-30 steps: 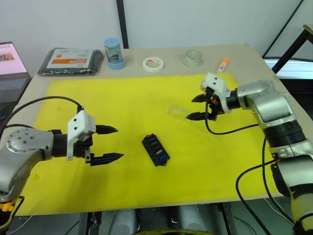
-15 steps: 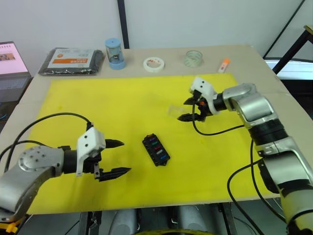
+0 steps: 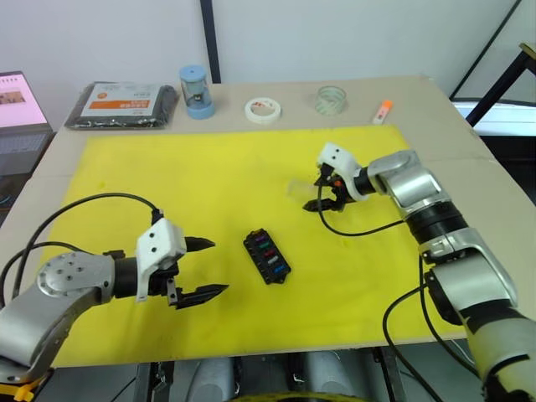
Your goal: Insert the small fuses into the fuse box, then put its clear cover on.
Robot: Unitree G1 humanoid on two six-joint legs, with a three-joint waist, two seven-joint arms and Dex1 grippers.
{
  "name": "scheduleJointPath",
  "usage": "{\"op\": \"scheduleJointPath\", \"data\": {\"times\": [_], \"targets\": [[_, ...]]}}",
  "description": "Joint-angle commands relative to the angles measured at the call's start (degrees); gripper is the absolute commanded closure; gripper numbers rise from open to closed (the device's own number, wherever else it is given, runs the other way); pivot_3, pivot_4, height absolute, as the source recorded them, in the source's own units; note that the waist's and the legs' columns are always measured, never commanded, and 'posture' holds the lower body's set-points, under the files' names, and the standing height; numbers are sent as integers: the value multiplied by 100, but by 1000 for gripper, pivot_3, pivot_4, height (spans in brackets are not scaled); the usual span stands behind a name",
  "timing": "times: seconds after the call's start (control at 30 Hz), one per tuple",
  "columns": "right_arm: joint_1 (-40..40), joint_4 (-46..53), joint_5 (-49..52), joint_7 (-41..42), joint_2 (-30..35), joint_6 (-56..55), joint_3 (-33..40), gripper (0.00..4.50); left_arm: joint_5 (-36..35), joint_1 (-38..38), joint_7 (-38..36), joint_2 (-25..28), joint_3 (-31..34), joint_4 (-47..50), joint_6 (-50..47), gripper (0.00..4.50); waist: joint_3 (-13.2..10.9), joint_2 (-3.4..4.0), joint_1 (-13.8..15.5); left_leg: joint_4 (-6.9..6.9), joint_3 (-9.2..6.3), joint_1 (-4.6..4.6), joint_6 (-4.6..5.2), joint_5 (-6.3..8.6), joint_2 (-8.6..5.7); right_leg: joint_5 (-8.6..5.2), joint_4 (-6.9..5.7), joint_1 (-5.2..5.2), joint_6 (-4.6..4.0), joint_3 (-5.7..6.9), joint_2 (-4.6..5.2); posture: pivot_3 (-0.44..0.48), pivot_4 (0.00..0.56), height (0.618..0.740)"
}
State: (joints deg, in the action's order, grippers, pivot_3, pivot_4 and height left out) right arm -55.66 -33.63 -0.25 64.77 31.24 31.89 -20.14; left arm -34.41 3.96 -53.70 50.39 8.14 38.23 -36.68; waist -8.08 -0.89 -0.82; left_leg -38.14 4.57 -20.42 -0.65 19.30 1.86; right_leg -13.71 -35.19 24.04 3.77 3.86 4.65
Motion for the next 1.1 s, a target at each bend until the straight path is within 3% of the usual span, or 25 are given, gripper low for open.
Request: {"op": "scheduleJointPath", "data": {"times": [0.03,0.13,0.3,0.6,1.1], "targets": [[-103,79,-115,17,-3,-183,27,1623,-20,85,120,-55,-80,254,49,0,0,0,-1,0,0,1,0,0,0,0,0,-1,0,0,0,0,150,740],[-59,179,-129,22,-31,-176,67,2638,74,232,218,-67,-185,353,43,0,0,0,-1,0,-1,1,0,0,0,0,0,-1,0,0,0,0,150,740],[9,774,-9,57,25,198,194,2625,121,582,780,-249,-593,815,-285,0,0,1,0,0,-2,1,0,0,3,0,0,-1,0,0,2,0,150,740],[114,1906,282,-4,151,1043,410,2625,885,516,2567,-1488,-1944,1003,-897,0,3,-2,26,-2,-10,6,1,0,0,0,2,-12,0,-1,6,0,150,740],[57,3072,743,-173,513,1987,606,2625,1915,662,4739,-3220,-3261,1075,-1619,0,5,-2,40,-4,-18,13,43,24,-3,0,10,-30,0,-1,12,0,150,740]]}}
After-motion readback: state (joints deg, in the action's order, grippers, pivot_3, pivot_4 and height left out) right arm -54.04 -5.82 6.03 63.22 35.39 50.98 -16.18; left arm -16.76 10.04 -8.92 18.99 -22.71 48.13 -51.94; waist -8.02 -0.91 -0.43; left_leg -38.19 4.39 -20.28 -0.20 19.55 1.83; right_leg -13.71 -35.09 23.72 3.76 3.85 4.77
